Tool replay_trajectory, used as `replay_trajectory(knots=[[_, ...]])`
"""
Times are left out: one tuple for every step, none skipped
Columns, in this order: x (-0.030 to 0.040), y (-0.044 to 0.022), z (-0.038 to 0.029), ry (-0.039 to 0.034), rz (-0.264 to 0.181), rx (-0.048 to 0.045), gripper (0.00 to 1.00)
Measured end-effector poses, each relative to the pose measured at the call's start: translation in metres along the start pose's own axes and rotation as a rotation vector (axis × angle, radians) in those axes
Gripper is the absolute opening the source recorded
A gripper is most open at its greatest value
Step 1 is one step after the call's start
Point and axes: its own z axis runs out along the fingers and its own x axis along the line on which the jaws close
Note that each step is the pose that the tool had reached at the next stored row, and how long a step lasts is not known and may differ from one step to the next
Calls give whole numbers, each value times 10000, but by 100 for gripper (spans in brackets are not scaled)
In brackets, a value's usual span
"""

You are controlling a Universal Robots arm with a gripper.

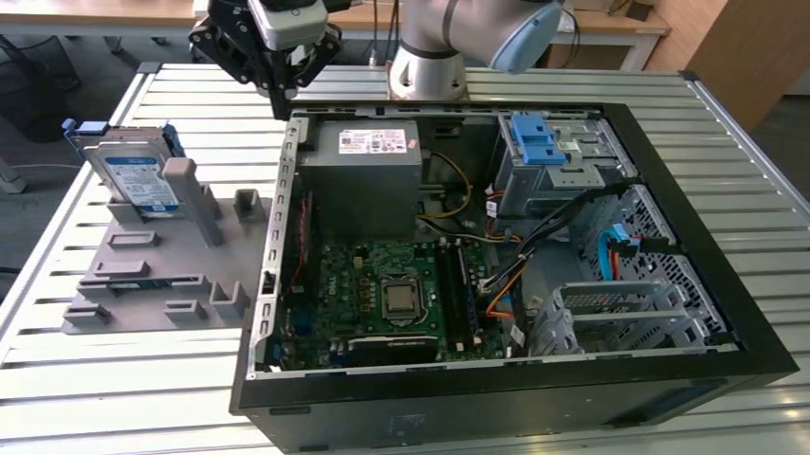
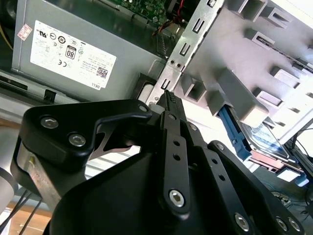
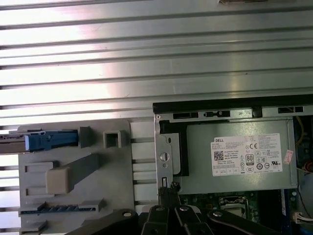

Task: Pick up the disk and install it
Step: 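Reach for the disk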

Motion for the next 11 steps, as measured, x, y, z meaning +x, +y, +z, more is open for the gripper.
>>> replay_trajectory(knots=[[4, 0, 1, 3, 0, 0, 11], [7, 1, 1, 8, 1, 0, 11], [9, 1, 1, 14, 0, 1, 11], [12, 1, 1, 18, 0, 1, 11], [14, 1, 1, 26, 1, 2, 11], [16, 1, 1, 37, 1, 4, 11], [17, 1, 2, 47, 2, 4, 11], [20, 2, 1, 54, 3, 5, 11], [23, 3, 2, 58, 4, 5, 11], [25, 3, 3, 62, 3, 5, 11], [28, 4, 3, 65, 3, 5, 11]])
